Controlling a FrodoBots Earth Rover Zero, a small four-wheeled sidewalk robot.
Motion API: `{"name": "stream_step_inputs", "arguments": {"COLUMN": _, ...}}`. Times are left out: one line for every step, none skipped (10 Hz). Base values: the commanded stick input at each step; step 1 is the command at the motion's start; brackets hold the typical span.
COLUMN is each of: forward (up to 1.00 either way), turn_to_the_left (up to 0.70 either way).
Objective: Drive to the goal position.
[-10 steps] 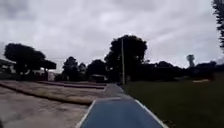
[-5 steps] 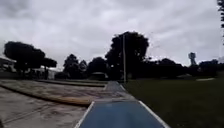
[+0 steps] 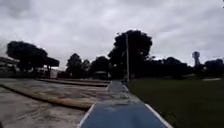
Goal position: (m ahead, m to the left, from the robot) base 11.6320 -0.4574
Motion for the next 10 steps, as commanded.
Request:
{"name": "stream_step_inputs", "arguments": {"forward": 0.5, "turn_to_the_left": 0.0}}
{"name": "stream_step_inputs", "arguments": {"forward": 0.5, "turn_to_the_left": 0.0}}
{"name": "stream_step_inputs", "arguments": {"forward": 0.5, "turn_to_the_left": 0.0}}
{"name": "stream_step_inputs", "arguments": {"forward": 0.5, "turn_to_the_left": 0.0}}
{"name": "stream_step_inputs", "arguments": {"forward": 0.5, "turn_to_the_left": 0.0}}
{"name": "stream_step_inputs", "arguments": {"forward": 0.5, "turn_to_the_left": 0.0}}
{"name": "stream_step_inputs", "arguments": {"forward": 0.5, "turn_to_the_left": 0.0}}
{"name": "stream_step_inputs", "arguments": {"forward": 0.5, "turn_to_the_left": 0.0}}
{"name": "stream_step_inputs", "arguments": {"forward": 0.5, "turn_to_the_left": 0.0}}
{"name": "stream_step_inputs", "arguments": {"forward": 0.5, "turn_to_the_left": 0.0}}
